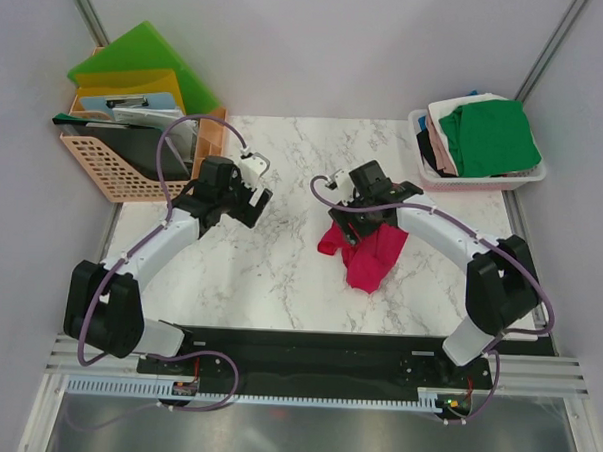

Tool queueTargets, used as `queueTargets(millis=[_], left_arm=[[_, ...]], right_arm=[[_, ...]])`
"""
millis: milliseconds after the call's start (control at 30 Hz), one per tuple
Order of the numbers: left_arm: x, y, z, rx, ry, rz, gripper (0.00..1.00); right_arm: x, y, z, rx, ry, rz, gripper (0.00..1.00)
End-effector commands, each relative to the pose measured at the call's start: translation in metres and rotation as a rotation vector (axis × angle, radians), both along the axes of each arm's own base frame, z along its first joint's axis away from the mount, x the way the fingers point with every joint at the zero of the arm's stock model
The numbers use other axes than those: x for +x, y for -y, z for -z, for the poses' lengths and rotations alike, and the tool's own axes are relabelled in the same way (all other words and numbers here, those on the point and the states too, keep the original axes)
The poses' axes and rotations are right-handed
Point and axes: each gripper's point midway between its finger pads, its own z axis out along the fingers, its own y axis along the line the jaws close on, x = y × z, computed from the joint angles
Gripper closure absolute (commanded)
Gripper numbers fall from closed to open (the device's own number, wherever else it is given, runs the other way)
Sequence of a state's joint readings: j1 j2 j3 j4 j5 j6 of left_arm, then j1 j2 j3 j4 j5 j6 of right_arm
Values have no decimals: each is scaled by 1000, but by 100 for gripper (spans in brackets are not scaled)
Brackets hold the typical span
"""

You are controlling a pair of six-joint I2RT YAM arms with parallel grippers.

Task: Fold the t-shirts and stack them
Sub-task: Flatten out the tshirt

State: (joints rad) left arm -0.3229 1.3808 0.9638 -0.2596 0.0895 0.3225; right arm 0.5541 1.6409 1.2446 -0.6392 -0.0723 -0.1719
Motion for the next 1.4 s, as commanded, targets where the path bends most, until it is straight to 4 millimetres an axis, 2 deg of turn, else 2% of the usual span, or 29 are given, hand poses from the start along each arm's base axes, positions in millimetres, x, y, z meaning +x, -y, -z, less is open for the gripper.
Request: queueTargets(millis=[0, 133, 367, 533, 600, 667, 700, 733, 767, 867, 900, 1000, 1033, 1067, 1200, 1233, 1300, 1333, 1367], left_arm=[[3, 6, -6, 7, 19, 42, 0], [3, 6, -6, 10, 20, 42, 0], [1, 4, -6, 17, 23, 45, 0], [1, 6, -5, 14, 19, 51, 0], [1, 6, -5, 13, 18, 53, 0], [2, 7, -5, 11, 20, 54, 0], [2, 6, -5, 10, 19, 54, 0], [2, 6, -6, 10, 21, 53, 0], [1, 6, -7, 11, 23, 52, 0], [1, 7, -7, 6, 23, 56, 0], [0, 7, -7, 6, 23, 56, 0], [1, 6, -6, 8, 20, 55, 0], [1, 6, -5, 9, 18, 57, 0], [1, 7, -5, 8, 19, 58, 0], [1, 7, -2, 11, 10, 58, 0], [1, 7, -1, 10, 5, 57, 0], [2, 7, 3, 15, -3, 57, 0], [2, 8, 3, 13, -5, 58, 0], [2, 8, 3, 13, -5, 58, 0]], right_arm=[[8, -27, -2, 45, 11, -32, 30], [20, -40, 12, 37, -6, -40, 31], [53, -53, 4, 40, 63, -22, 32], [74, -42, -6, -8, 147, 15, 34], [75, -39, -6, -10, 148, 22, 36], [74, -36, -1, -21, 139, 24, 48], [73, -36, 1, -24, 136, 21, 61], [72, -35, 4, -27, 130, 20, 93], [71, -33, 8, -34, 122, 20, 100], [72, -30, 5, -32, 142, 30, 100], [75, -29, -2, -24, 167, 35, 100], [83, -29, -37, 11, 250, 44, 100], [87, -30, -58, 38, 289, 47, 100], [87, -32, -69, 51, 308, 43, 100], [89, -34, -145, 137, 435, 44, 100], [91, -35, -186, 181, 513, 41, 100], [89, -30, -226, 200, 577, 49, 100], [89, -27, -266, 232, 654, 56, 100], [88, -24, -285, 232, 695, 52, 100]])
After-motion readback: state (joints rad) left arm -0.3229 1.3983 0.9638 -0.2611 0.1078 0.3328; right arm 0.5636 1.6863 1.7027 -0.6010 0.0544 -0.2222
